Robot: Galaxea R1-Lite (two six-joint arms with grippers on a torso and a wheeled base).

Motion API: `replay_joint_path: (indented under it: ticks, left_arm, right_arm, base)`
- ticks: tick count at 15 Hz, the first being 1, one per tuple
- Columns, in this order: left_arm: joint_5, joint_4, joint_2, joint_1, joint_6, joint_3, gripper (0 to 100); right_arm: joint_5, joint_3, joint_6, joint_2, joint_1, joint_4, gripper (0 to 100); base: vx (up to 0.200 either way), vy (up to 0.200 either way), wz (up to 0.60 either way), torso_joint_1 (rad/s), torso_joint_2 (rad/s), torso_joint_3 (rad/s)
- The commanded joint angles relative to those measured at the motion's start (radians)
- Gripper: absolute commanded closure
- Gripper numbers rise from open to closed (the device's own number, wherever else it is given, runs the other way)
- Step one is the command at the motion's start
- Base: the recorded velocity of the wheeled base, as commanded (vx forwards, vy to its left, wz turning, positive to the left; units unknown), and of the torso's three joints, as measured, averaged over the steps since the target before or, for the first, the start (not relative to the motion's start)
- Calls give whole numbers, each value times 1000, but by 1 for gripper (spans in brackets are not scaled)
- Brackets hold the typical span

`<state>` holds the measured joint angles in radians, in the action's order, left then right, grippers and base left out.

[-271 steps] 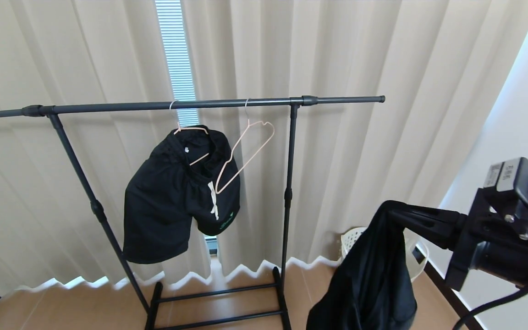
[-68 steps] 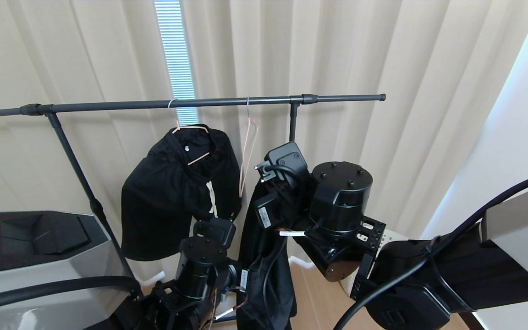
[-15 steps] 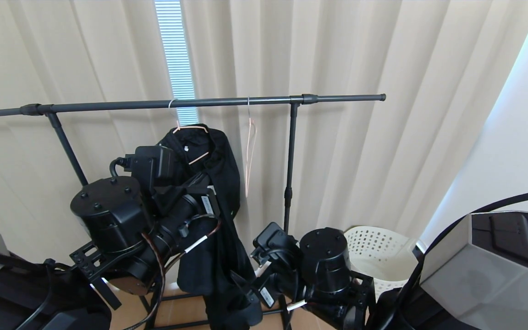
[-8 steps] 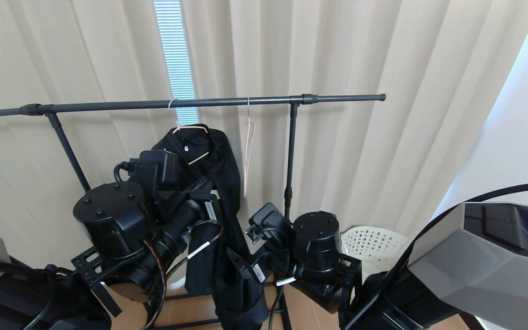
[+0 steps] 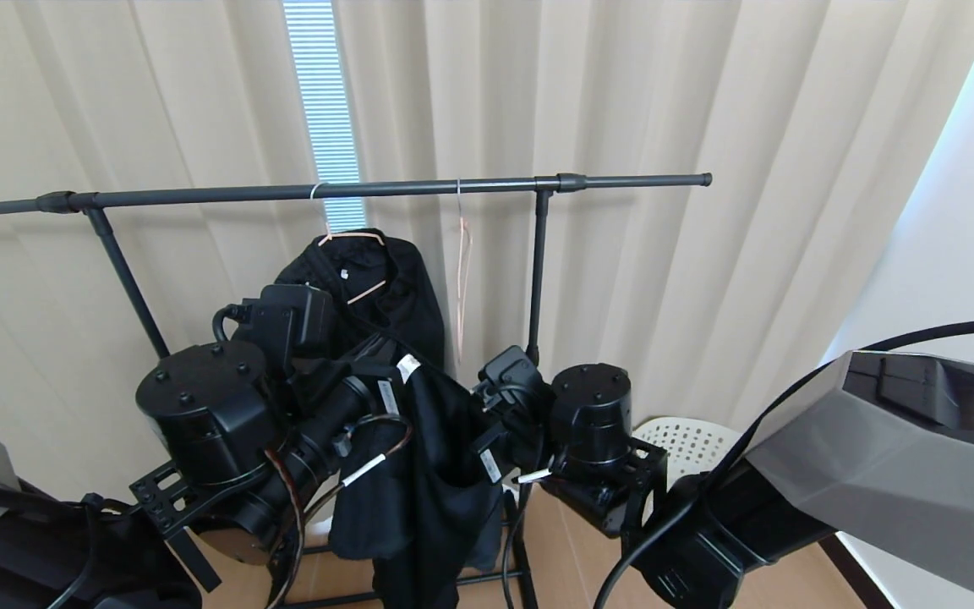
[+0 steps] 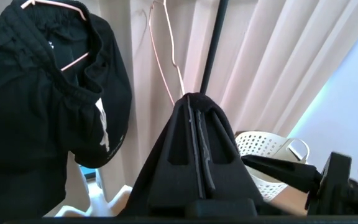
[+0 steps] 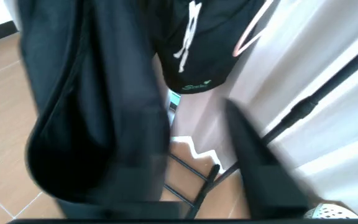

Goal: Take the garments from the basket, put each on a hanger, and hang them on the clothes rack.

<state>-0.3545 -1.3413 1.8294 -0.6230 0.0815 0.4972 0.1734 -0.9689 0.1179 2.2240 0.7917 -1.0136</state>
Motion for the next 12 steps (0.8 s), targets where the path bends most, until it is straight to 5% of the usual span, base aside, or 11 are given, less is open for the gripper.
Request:
replay_joint_path:
  ticks: [1,7,12]
  left_arm:
    - [8,1,5,6,-2,-8,100]
    - [215,37,19,48,-28,-85,100]
    - [262,36,73,55,-25,-103,100]
  right_arm:
    - [11,-27,0,-29,-37,1,100]
    - [130,18,0,-145,-57,-11,100]
    - [189,102,11,-231,-34,-31,100]
  base:
    - [0,0,0,0,0,0]
    - [0,0,0,0,0,0]
    - [0,0,0,0,0,0]
